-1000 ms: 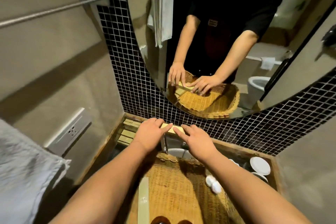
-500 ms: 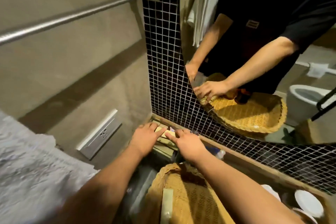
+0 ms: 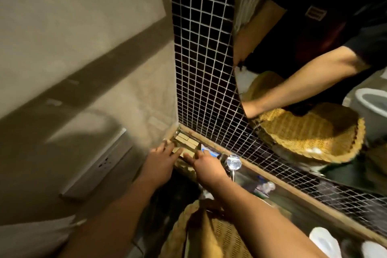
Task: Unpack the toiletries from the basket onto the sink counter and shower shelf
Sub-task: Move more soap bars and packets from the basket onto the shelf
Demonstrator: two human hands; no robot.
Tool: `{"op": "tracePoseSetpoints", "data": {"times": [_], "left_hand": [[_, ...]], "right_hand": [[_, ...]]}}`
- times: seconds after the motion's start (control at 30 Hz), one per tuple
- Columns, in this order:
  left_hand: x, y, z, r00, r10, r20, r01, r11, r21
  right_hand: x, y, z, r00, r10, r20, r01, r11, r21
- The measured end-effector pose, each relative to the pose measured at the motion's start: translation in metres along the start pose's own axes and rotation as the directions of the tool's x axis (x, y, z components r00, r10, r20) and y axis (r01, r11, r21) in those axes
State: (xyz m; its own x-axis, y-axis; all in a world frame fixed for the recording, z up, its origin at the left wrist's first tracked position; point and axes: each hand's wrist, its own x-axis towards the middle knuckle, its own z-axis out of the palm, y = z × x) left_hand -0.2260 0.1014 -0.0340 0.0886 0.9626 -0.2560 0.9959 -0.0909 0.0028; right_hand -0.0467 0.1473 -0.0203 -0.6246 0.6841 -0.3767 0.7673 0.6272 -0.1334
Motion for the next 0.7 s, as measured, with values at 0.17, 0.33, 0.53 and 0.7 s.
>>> {"op": "tracePoseSetpoints", "data": {"times": [0.17, 0.33, 0.53, 0.7], "left_hand": [[0.01, 0.003, 0.016, 0.998, 0.016, 0.06, -0.016, 1.0, -0.01], [0.02, 0.01, 0.034, 0.994, -0.013, 0.108, 0.014, 1.0, -0.009], [0.027, 0.009, 0.05, 0.991, -0.037, 0.125, 0.036, 0.999, 0.01], [0.027, 0.009, 0.053, 0.994, -0.027, 0.11, 0.027, 1.0, -0.005]], "right_hand": [[0.012, 0.013, 0.018, 1.0, 0.013, 0.011, -0.014, 0.999, 0.042], [0.019, 0.014, 0.035, 0.998, 0.047, 0.043, -0.049, 0.996, 0.069], [0.024, 0.008, 0.043, 0.997, 0.073, 0.033, -0.075, 0.995, 0.072], [0.023, 0.007, 0.05, 0.997, 0.075, 0.011, -0.076, 0.996, 0.042]]}}
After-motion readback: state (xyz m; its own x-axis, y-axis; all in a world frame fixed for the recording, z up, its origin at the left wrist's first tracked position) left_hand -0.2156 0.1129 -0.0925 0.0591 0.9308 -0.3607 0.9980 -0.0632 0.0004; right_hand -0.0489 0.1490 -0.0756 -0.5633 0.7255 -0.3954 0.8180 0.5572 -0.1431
